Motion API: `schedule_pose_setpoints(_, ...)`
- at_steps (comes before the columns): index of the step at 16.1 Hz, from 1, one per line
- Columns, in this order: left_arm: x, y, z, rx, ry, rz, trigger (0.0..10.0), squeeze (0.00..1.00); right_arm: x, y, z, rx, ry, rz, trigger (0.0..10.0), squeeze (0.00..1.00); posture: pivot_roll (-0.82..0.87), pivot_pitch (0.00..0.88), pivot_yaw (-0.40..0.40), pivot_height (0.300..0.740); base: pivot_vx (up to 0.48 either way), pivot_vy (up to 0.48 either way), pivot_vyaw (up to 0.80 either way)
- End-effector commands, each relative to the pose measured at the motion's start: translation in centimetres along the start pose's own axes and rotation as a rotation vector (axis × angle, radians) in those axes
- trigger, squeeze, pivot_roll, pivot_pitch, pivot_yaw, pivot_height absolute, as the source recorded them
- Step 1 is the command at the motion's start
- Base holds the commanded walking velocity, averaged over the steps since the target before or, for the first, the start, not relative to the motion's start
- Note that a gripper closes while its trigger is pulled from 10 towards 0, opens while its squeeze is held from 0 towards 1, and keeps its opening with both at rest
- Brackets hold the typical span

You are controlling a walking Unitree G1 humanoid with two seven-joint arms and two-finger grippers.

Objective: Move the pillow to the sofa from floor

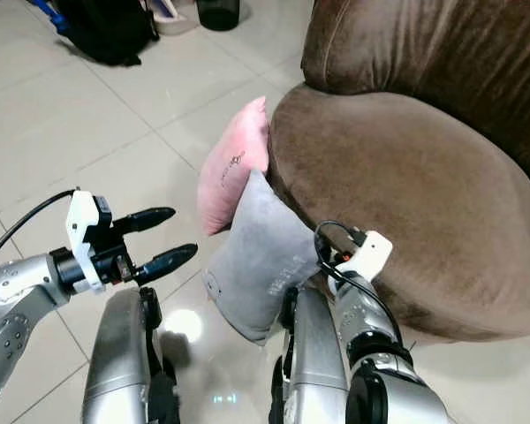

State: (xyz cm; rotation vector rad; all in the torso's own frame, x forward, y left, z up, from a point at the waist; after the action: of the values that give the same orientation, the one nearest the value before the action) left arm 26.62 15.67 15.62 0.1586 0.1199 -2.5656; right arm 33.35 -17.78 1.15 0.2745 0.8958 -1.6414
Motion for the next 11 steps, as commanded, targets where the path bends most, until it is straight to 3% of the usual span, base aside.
schedule_pose_setpoints(1, 0.2, -0.4, 0.6, 0.003, 0.009, 0.000, 10.0, 0.00, 0.2, -0.1, -0.8, -0.013, 0.012, -0.019, 10.0, 1.00, 0.19, 0.302, -0.089, 0.518, 0.000, 0.000, 0.00)
schedule_pose_setpoints(6, 0.2, -0.5, 1.4, 0.002, 0.006, -0.012, 10.0, 0.00, -1.7, 0.2, -1.6, -0.022, 0.075, 0.041, 10.0, 1.00, 0.19, 0.331, -0.081, 0.518, 0.000, 0.000, 0.00)
schedule_pose_setpoints(11, 0.1, -0.8, 1.7, -0.006, 0.001, -0.007, 10.0, 0.00, -2.6, 0.6, -0.6, 0.039, 0.189, 0.037, 10.0, 1.00, 0.19, 0.362, -0.101, 0.518, 0.000, 0.000, 0.00)
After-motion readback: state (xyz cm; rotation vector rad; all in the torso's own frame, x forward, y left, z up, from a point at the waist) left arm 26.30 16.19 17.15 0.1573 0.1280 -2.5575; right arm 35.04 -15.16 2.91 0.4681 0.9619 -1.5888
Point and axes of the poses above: a point about 5 cm out from each wrist's last joint towards the gripper, its own y axis pointing out of the wrist towards the gripper, its own z axis along the axis of the wrist's last joint, x = y × z, the point moved 2 cm from there along y, pointing out of the wrist towards the gripper, and after that the axes turned 9 degrees about y, right-handed, at the moved point
